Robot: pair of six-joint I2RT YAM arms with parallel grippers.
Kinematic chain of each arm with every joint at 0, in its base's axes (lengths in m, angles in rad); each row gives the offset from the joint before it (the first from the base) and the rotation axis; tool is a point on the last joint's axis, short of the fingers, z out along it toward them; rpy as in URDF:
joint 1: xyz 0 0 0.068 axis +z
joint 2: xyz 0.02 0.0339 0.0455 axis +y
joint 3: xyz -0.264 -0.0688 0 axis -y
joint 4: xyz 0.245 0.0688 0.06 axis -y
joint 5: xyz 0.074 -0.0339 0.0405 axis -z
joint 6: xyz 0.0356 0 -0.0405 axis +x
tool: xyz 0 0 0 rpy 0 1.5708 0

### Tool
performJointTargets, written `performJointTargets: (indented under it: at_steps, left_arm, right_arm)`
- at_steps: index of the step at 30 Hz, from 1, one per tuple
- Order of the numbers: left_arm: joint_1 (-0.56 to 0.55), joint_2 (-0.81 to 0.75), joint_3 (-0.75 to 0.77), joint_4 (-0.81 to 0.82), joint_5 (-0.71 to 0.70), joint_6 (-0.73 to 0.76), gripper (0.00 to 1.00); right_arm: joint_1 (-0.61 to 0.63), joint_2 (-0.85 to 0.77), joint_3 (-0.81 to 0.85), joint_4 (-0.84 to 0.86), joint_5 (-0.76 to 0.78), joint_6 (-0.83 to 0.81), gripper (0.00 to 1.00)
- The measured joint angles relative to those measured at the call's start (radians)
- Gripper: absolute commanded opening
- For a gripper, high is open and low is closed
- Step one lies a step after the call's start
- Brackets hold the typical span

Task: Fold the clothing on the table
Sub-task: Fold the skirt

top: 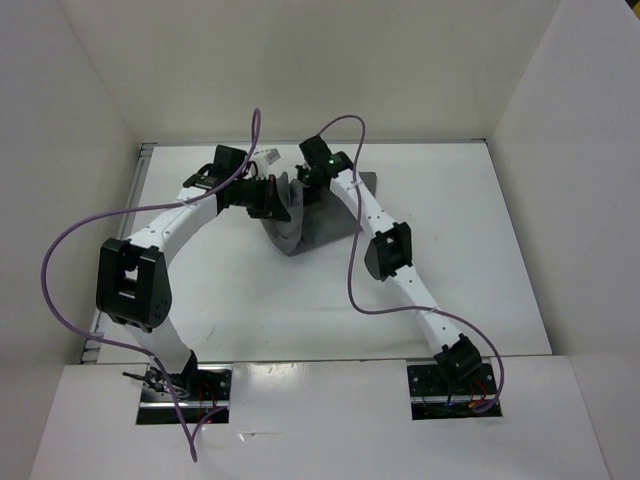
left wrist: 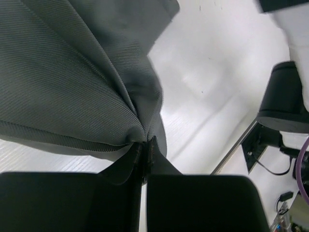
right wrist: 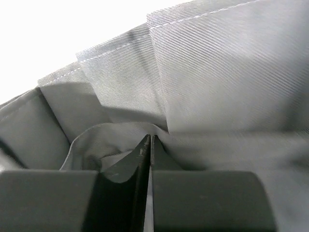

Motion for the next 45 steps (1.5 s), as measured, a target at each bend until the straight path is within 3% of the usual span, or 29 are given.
performJointTargets:
  at_steps: [6, 9, 15, 19, 24, 31, 38, 45]
  left_arm:
    - [0.037, 0.000, 0.014, 0.002, 0.010, -0.018, 0.00]
    - [0.038, 0.000, 0.022, 0.008, 0.020, -0.018, 0.00]
    - [0.040, 0.000, 0.023, 0.021, 0.033, -0.018, 0.00]
    - [0.040, 0.003, 0.023, 0.032, 0.042, -0.019, 0.00]
    - [0.040, 0.017, 0.023, 0.043, 0.055, -0.025, 0.00]
    - [0.058, 0.018, 0.023, 0.043, 0.062, -0.038, 0.00]
    - [0.091, 0.018, 0.023, 0.042, 0.074, -0.040, 0.00]
    - [0.097, 0.020, 0.035, 0.039, 0.074, -0.045, 0.00]
  right_arm:
    - [-0.027, -0.132, -0.006, -0.142, 0.248, -0.034, 0.13]
    - [-0.069, -0.267, -0.092, -0.178, 0.358, -0.040, 0.17]
    - [-0.158, -0.609, -0.476, -0.190, 0.605, -0.059, 0.22]
    - [-0.167, -0.698, -0.675, -0.211, 0.742, -0.074, 0.22]
    - [-0.187, -0.618, -0.712, -0.213, 0.778, -0.116, 0.23]
    - [-0.252, -0.369, -0.426, -0.230, 0.749, -0.148, 0.26]
    - [-0.269, -0.272, -0.364, -0.232, 0.682, -0.161, 0.26]
    - [-0.205, -0.236, -0.353, -0.229, 0.632, -0.177, 0.26]
